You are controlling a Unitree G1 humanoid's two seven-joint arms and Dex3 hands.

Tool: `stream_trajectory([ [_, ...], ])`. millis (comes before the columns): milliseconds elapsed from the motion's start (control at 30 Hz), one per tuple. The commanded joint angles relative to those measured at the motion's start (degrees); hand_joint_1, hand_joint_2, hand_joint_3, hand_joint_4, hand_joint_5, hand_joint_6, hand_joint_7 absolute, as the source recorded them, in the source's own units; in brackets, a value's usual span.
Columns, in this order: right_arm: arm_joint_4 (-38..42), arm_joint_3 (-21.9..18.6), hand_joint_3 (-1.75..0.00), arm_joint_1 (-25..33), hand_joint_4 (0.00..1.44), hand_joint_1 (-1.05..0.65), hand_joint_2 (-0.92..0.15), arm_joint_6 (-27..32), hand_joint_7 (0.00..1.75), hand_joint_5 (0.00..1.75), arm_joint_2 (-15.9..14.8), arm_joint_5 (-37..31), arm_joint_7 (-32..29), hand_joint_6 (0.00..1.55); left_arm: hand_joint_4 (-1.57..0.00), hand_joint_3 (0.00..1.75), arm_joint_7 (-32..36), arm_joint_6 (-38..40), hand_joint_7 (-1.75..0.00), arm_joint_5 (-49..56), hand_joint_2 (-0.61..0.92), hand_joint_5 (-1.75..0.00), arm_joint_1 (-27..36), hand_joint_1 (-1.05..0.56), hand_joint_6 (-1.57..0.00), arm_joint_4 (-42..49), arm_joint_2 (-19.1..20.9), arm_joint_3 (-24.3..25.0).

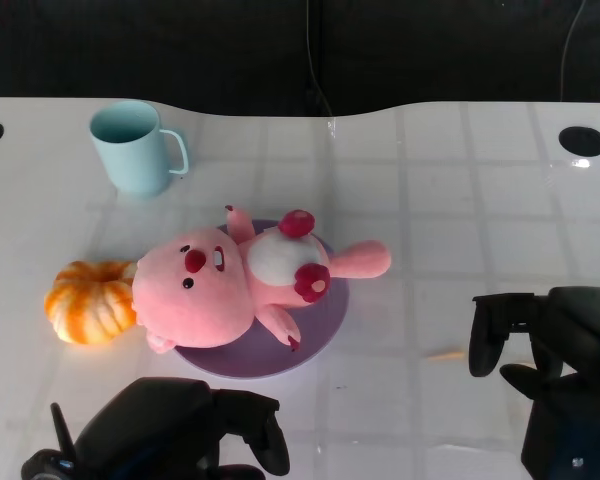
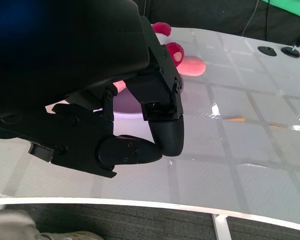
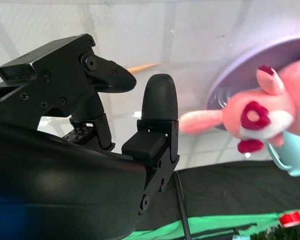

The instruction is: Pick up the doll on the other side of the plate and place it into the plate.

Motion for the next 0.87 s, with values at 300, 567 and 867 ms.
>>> stream_trajectory([
  [300,1.4,1.0,-0.69,0.0,0.77,-0.12,-0.67,-2.9,1.47,1.75,-0.4,0.3,-1.2,0.62,-0.73,0.33,0.4,-0.6,-0.82,-0.1,0.92,-1.35,-0.1,-0.29,-0.81,0.7,0.8,0.6],
  [567,2.1,1.3,-0.68,1.3,0.81,-0.09,-0.65,-6.3,1.27,1.75,-0.3,0.9,-2.3,0.76,-0.72,0.33,0.5,-0.9,-0.82,-0.6,0.92,-1.31,0.1,-0.29,-0.8,1.5,0.7,0.7],
  [867,3.5,1.6,-0.62,1.1,0.85,-0.1,-0.61,-8.2,1.11,1.74,-0.1,1.3,-3.0,0.89,-0.74,0.31,0.7,-1.9,-0.8,-0.5,0.92,-1.28,0.6,-0.29,-0.81,2.3,0.8,0.9],
])
